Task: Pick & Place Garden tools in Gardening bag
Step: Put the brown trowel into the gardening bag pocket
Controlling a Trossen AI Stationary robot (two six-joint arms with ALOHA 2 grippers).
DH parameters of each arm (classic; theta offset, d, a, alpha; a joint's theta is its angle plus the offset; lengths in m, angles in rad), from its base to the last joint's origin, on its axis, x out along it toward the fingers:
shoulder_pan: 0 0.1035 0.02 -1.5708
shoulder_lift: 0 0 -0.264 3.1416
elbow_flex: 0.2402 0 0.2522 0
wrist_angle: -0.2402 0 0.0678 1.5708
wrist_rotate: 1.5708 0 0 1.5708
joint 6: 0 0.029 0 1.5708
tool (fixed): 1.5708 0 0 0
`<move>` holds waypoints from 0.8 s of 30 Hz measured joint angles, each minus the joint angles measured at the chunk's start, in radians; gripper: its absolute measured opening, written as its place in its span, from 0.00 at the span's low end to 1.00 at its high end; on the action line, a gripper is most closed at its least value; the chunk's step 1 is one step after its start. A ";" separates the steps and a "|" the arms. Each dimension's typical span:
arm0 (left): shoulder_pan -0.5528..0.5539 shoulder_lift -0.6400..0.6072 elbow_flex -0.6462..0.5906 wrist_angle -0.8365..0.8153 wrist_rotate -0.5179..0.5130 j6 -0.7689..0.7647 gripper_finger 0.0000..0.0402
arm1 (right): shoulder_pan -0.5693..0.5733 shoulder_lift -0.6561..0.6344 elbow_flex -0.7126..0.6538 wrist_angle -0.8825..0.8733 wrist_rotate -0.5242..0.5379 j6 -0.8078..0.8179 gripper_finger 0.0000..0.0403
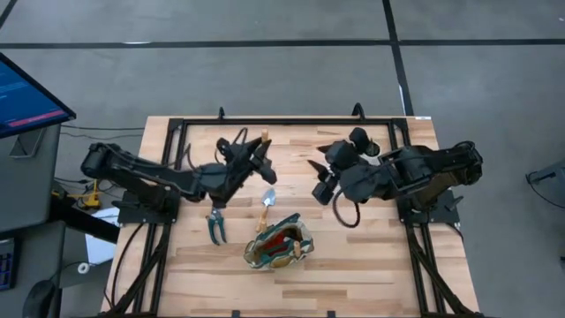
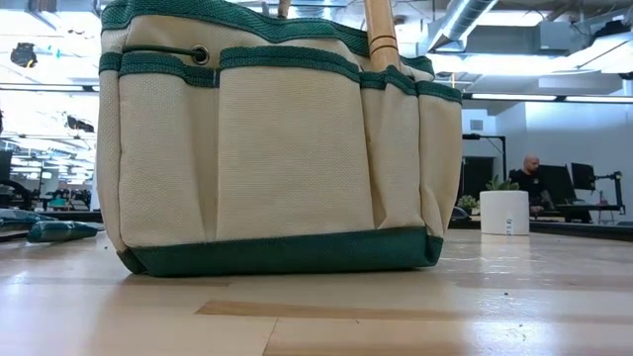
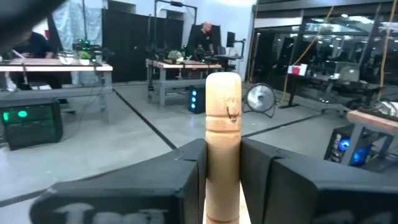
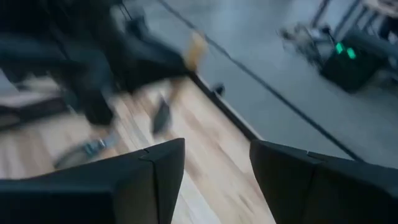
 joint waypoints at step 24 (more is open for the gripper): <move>-0.184 -0.115 0.000 0.095 -0.042 0.289 0.11 | -0.443 0.058 0.001 0.577 -1.168 -0.576 0.46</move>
